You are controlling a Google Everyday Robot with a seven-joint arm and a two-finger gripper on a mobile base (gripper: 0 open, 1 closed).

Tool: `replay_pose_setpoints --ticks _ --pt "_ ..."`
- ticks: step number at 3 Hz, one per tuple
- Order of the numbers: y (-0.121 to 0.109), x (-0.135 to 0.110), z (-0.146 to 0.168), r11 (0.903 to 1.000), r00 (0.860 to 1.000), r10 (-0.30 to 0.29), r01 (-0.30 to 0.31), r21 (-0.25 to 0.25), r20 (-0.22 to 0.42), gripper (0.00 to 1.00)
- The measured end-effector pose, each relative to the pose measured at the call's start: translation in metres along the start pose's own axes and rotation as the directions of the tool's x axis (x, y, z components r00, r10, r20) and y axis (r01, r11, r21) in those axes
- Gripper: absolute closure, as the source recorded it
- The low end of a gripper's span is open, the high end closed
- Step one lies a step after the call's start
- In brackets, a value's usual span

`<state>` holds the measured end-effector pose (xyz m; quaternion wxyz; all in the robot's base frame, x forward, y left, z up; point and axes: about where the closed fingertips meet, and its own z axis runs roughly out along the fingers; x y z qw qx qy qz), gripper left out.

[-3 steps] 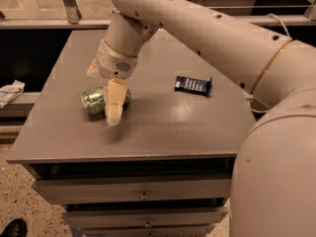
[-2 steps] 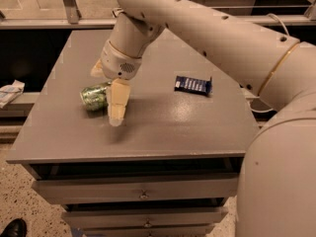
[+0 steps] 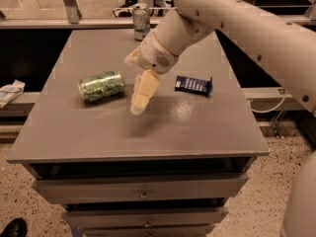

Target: Knock green can over

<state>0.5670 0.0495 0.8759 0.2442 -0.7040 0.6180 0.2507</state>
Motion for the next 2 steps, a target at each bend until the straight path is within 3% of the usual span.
replay_pose_setpoints --ticks 1,2 --pt "-0.0085 0.0171 -0.0328 0.9933 0.992 0.080 -0.088 0.076 0.096 0.00" --pt "-0.0076 0.0186 -0.0358 0.9923 0.991 0.087 -0.095 0.079 0.103 0.00"
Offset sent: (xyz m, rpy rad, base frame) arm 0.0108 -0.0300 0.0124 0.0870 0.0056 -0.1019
